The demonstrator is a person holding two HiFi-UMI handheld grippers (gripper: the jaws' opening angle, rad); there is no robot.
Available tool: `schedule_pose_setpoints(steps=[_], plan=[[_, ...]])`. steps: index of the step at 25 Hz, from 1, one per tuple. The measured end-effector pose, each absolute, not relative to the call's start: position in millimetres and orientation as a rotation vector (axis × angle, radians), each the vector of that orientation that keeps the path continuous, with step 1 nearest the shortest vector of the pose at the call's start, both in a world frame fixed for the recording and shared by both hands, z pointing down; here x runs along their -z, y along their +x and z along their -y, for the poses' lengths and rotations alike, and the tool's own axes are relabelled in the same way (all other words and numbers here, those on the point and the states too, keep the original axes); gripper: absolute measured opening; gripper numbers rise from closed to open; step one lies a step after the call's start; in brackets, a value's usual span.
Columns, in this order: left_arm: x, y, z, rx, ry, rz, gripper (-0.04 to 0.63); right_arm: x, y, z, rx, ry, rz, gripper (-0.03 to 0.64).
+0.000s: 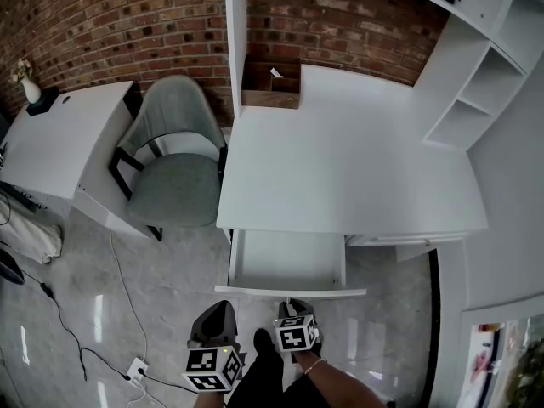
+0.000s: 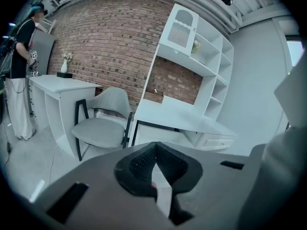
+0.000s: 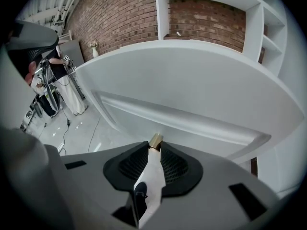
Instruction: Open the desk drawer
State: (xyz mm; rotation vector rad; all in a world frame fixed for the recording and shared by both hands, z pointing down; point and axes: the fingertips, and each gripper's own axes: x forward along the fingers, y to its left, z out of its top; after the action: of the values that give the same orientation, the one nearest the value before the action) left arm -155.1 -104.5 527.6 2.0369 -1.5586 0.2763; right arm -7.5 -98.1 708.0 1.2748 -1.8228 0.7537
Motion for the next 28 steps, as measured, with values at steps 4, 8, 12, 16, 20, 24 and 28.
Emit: schedule_pose_setpoints(steps=[4, 8, 12, 16, 20, 24, 28], plan=[[-527, -152, 105, -0.286, 2.039, 1.549, 0.009, -708, -7, 93, -0.771, 1.275, 1.823, 0.075], [-527, -148, 104, -0.304, 2.052, 1.528, 0.009, -708, -6, 89, -0.774, 1.273, 1.818, 0.075], [-526, -149, 102, -0.321, 2.06, 1.52, 0.009, -707, -7, 87, -0.777, 1.268, 1.815, 0.075], [-526, -150, 96, -0.334, 2.061, 1.525, 0.009, -706, -5, 86, -0.776, 1.267, 1.82, 0.077], [-527, -151, 89, -0.343, 2.051, 1.535, 0.009, -705, -5, 85, -0.755, 1.26, 1.828, 0.078], [-529, -150, 80, -0.349, 2.037, 1.545, 0.009, -704, -3, 81, -0.728, 1.251, 1.824, 0.08], [-530, -148, 70, -0.345, 2.019, 1.559, 0.009, -704, 1, 69, -0.727, 1.243, 1.819, 0.044]])
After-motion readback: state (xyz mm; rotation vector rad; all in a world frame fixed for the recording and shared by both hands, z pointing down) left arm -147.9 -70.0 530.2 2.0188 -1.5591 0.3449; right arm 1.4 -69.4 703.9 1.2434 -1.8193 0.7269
